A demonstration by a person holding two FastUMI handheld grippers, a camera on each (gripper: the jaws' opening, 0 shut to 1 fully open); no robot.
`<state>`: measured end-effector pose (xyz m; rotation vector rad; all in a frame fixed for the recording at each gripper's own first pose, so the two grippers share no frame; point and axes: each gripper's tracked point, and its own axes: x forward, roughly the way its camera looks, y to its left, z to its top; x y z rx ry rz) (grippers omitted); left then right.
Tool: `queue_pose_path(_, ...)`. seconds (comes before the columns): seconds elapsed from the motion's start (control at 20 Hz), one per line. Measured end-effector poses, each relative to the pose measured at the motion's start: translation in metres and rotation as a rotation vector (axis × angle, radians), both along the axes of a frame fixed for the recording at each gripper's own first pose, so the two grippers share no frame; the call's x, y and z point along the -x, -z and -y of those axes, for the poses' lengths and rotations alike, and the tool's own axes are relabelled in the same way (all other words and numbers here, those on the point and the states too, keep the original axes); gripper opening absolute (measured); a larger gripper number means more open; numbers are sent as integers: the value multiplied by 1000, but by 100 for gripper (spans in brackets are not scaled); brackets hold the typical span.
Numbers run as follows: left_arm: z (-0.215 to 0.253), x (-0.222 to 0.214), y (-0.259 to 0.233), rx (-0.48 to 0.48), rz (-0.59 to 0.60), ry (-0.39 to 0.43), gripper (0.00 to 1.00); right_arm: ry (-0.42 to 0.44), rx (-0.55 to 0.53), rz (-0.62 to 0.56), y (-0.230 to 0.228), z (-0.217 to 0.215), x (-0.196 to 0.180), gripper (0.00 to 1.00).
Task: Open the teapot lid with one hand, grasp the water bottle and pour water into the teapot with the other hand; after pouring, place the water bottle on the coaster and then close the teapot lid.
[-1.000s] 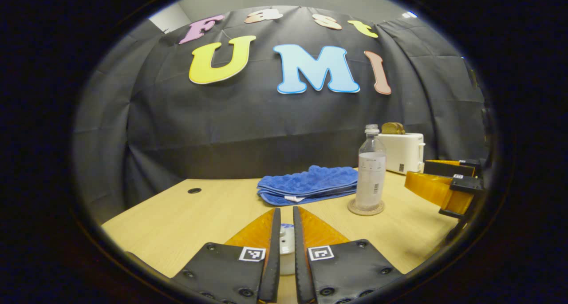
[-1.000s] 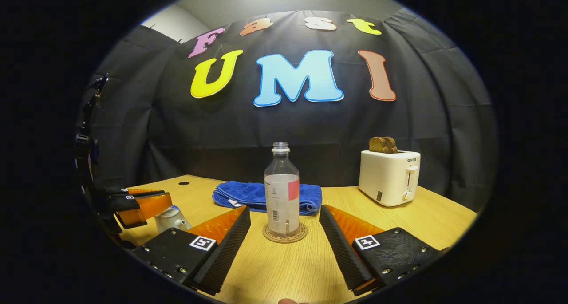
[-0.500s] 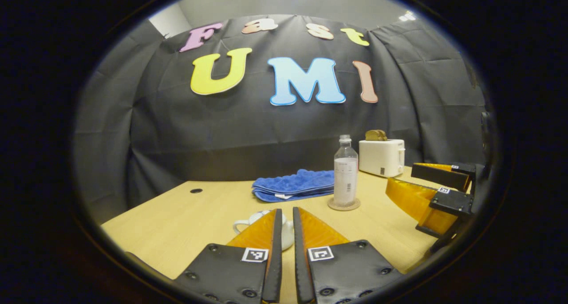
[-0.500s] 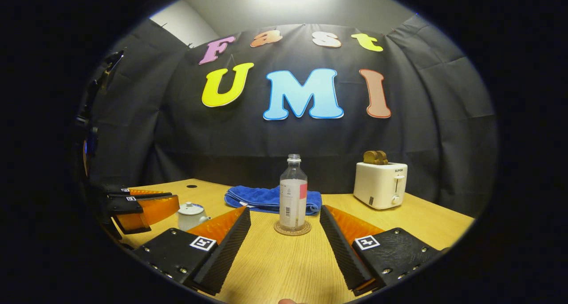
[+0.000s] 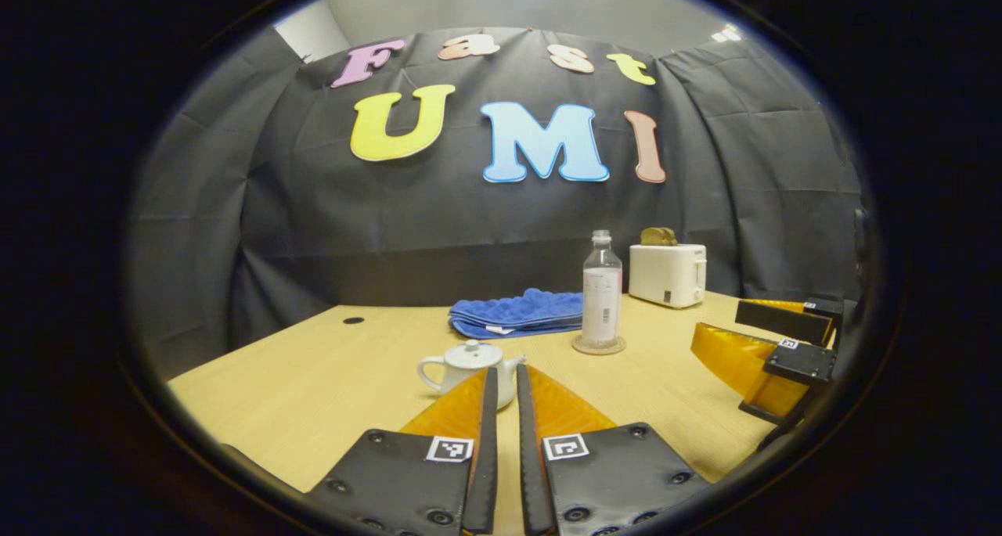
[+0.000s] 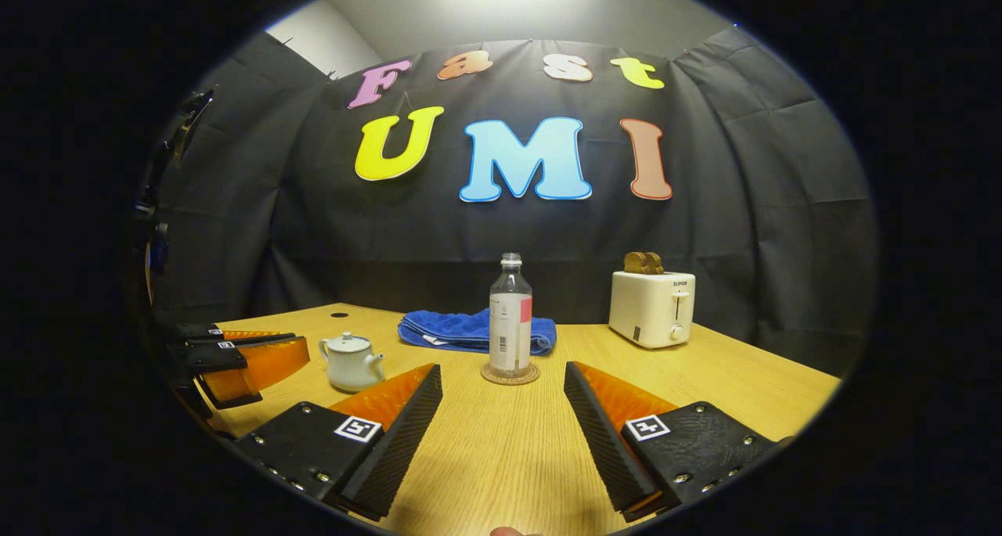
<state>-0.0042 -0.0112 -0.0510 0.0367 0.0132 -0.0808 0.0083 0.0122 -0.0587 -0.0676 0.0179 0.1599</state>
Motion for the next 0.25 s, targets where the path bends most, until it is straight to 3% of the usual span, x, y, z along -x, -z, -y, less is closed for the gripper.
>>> queue_pose_path(0.25, 4, -4, 0, -4, 5, 9, 19, 27, -8, -22, 5, 8, -7, 98)
